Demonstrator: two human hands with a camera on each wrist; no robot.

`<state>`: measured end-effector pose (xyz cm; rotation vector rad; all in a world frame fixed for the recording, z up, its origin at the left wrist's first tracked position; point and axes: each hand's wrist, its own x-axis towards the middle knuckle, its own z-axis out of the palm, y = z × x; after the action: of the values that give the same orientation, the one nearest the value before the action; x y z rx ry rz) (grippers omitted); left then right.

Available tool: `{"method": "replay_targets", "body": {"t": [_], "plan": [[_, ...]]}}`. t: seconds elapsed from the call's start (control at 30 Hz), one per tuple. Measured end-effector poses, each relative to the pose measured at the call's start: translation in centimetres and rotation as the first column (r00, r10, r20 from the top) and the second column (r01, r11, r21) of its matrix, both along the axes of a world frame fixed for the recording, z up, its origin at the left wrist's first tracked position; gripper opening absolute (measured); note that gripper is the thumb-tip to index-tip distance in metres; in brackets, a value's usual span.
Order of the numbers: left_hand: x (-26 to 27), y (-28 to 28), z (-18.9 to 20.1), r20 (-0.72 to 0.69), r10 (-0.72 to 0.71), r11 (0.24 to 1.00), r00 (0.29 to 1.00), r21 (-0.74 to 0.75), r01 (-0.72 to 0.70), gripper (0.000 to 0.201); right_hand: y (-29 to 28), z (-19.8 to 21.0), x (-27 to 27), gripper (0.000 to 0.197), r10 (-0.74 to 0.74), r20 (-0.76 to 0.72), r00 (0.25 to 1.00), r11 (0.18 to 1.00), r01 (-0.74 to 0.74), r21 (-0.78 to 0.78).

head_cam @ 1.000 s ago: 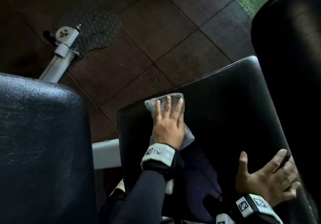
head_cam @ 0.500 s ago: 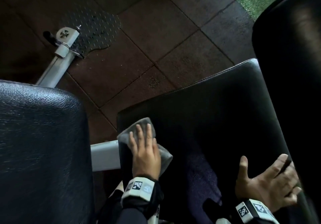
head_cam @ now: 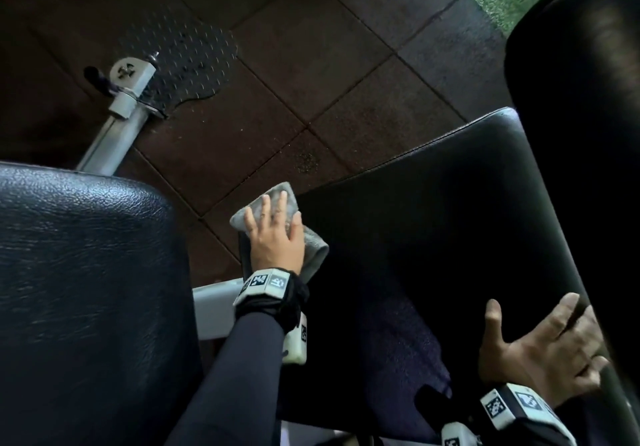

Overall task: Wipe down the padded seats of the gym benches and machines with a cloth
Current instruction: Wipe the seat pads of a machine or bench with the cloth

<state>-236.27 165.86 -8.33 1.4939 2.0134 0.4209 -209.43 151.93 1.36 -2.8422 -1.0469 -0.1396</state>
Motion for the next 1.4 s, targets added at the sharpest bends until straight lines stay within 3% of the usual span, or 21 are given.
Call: {"method": "replay_targets", "body": {"t": [0.17, 0.37, 0.53, 0.67, 0.8, 0.9, 1.0, 1.1, 1.23, 1.4], "plan": [[-1.3, -4.8, -0.6, -0.018, 0.141, 0.988, 0.99, 0.062, -0.14, 0.077, -0.6, -0.5, 0.3, 0.09, 0.0, -0.123, 0.992, 1.0, -0.002, -0.008], [-1.1, -5.5, -1.2, 0.073, 0.078, 0.983, 0.994, 0.16, -0.088, 0.052, 0.5, 1.5, -0.2, 0.098, -0.077, -0.13, 0.989, 0.995, 0.068, -0.069], [1.1, -2.7, 0.8, 0.164, -0.093, 0.946, 0.982, 0.323, 0.035, 0.051, 4.5, 1.5, -1.2, 0.083, 0.154, -0.067, 0.986, 0.988, -0.153, 0.018], [4.5, 1.1, 2.5, 0.277, -0.278, 0.936, 0.92, 0.293, 0.195, 0.053, 7.1, -0.1, -1.7, 0.073, 0.178, -0.057, 0.982, 0.977, -0.184, -0.112], [6.8, 5.9, 4.2, 0.303, -0.419, 0.904, 0.856, 0.22, 0.365, 0.063, 7.1, -0.4, -2.0, 0.072, 0.169, -0.025, 0.985, 0.981, -0.171, -0.096], [8.5, 9.6, 4.5, 0.29, -0.549, 0.835, 0.784, 0.159, 0.527, 0.074, 7.3, -0.7, -2.0, 0.073, 0.165, -0.013, 0.986, 0.983, -0.165, -0.084], [10.6, 12.7, 5.3, 0.339, -0.623, 0.767, 0.705, 0.086, 0.636, 0.061, 7.2, -1.1, -1.9, 0.072, 0.176, 0.025, 0.984, 0.979, -0.172, -0.108], [14.0, 15.3, 6.9, 0.385, -0.683, 0.695, 0.621, 0.082, 0.714, 0.048, 7.4, -1.1, -1.7, 0.071, 0.161, 0.059, 0.985, 0.985, -0.157, -0.075], [18.6, 18.1, 9.1, 0.428, -0.732, 0.61, 0.531, 0.062, 0.79, 0.054, 7.6, -0.9, -1.7, 0.071, 0.283, 0.175, 0.943, 0.959, -0.279, -0.051], [20.7, 20.6, 10.5, 0.455, -0.772, 0.51, 0.445, 0.025, 0.86, 0.058, 7.6, -1.4, -1.6, 0.07, 0.26, 0.192, 0.946, 0.966, -0.255, -0.051]]}}
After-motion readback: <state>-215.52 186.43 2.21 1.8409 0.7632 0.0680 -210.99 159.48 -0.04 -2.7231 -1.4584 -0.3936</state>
